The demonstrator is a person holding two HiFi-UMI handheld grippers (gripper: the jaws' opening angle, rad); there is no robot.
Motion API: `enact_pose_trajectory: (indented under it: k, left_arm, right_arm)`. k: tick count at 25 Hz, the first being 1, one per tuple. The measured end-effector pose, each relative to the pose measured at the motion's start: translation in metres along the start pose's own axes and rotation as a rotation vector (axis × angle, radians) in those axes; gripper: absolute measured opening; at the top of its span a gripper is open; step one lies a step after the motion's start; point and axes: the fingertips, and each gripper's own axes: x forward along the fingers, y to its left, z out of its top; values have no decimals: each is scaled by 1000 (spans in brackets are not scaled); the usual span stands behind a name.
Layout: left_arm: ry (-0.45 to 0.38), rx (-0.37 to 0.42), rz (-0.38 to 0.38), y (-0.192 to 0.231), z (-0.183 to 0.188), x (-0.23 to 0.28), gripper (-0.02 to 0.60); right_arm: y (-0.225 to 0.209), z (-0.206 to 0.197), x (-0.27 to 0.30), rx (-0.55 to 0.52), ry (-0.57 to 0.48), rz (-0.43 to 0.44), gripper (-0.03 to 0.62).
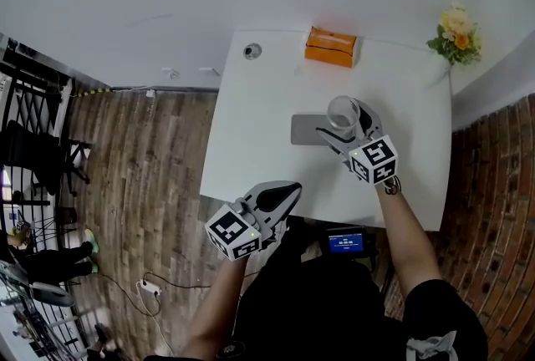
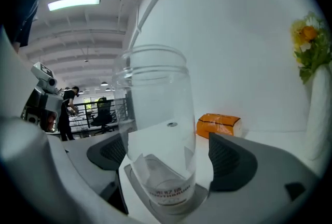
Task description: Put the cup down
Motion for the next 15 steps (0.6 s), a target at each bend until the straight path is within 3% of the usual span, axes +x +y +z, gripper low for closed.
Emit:
enact_pose_trajectory:
  k: [10, 15]
  left_arm:
    - [-2, -11, 0, -4, -9, -4, 6]
    - [-8, 4, -33, -17, -9, 0, 6]
  right_arm:
    - [5, -15, -67, 163, -14, 14, 476]
    - [10, 1, -100, 409, -143, 61, 474]
